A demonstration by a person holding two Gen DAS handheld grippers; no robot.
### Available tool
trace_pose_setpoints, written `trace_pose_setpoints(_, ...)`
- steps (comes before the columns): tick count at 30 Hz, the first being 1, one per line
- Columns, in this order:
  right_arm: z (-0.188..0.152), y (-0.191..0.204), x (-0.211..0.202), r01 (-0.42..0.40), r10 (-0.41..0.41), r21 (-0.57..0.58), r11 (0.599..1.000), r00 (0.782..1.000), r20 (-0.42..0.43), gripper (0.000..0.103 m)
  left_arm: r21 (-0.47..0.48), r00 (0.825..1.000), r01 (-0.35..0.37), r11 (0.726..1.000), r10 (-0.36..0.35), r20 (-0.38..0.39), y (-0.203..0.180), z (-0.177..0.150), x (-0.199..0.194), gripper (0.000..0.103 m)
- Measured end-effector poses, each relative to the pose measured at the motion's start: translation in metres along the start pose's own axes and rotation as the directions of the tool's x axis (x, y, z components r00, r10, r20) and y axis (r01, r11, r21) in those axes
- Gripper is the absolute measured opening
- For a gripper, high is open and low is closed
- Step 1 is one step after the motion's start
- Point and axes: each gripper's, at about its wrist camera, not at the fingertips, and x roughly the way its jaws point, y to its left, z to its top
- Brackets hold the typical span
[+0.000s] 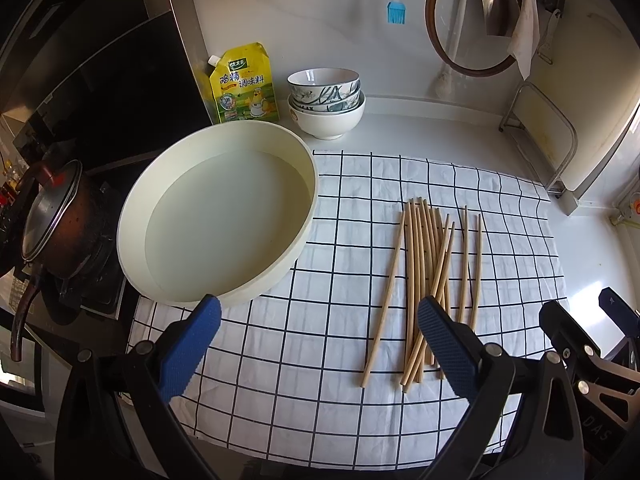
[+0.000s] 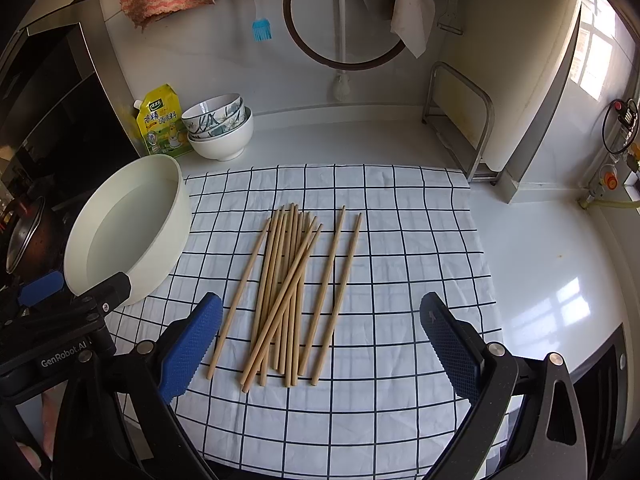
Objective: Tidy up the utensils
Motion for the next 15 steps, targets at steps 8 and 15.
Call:
trace_pose_setpoints(8, 0.0009, -0.0001, -0.0001, -0.001, 0.001, 0.001, 1.0, 1.0, 0.0, 0.094, -0.001, 1.0, -0.001, 1.0, 0.001, 0.0, -0.0003, -0.0003, 0.0, 0.097)
trace_pose_setpoints(15, 0.0015, -0.0009, -0.0002, -0.001, 0.001, 0.002, 1.0, 1.0, 0.002, 0.094, -0.001, 1.0, -0.001, 1.0, 0.001, 0.002, -0.0002, 0.0007, 0.0002, 0.097)
